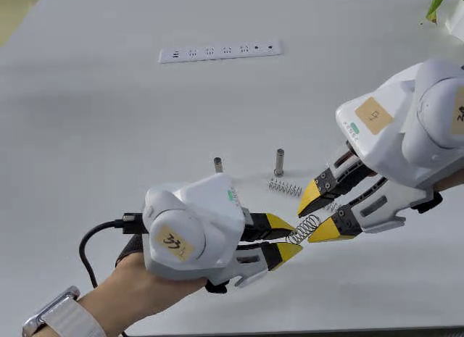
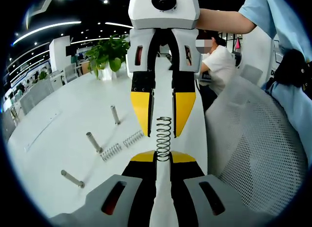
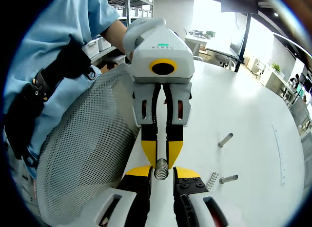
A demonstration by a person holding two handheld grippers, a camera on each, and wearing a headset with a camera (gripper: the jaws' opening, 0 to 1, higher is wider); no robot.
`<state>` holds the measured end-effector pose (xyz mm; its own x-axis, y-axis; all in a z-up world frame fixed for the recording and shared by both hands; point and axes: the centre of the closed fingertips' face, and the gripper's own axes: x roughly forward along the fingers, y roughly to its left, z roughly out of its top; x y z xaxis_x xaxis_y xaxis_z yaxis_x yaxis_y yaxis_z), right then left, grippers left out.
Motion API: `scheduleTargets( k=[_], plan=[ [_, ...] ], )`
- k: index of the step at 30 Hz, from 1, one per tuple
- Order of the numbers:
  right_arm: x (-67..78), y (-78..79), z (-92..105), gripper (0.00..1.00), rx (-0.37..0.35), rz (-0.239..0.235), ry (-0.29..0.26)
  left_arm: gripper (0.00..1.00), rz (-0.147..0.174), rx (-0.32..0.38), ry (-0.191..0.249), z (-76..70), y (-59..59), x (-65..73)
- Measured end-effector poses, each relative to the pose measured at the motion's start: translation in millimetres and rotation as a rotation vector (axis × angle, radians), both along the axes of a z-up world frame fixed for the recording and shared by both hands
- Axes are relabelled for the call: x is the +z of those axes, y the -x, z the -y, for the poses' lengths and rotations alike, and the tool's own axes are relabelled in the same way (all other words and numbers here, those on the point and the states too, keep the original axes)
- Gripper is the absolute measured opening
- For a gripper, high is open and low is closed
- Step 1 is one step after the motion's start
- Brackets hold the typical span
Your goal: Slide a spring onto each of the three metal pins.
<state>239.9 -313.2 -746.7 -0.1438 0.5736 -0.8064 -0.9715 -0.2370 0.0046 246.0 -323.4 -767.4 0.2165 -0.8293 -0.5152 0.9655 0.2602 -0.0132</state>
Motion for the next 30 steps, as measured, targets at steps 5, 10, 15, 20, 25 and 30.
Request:
scheduleTargets(
  k=[5,10,15,20,25,30],
  plan=[
    [-0.8,2.8,-1.7,0.11,0.011,-0.010,0.002,0.06,-0.002,0.002,0.006,0.4,0.1,1.0],
    [-3.8,1.0,-2.4,0.10,0.015,-0.011,0.009,0.06,0.000,0.004,0.013,-0.1,-0.6,2.6],
    [-4.9,2.0,-2.2,0.08,0.019,-0.011,0.015,0.06,0.002,-0.001,0.013,0.9,0.5,3.9],
    [-4.8,4.3,-2.8,0.08,0.021,-0.014,0.019,0.06,0.004,-0.006,0.014,2.4,0.7,4.5],
    [-4.4,5.5,-2.4,0.08,0.024,-0.012,0.022,0.06,0.000,-0.006,0.017,2.8,1.3,4.7],
    [-4.3,6.0,-2.9,0.08,0.025,-0.003,0.028,0.06,-0.004,-0.001,0.019,2.4,1.3,4.1]
  ],
)
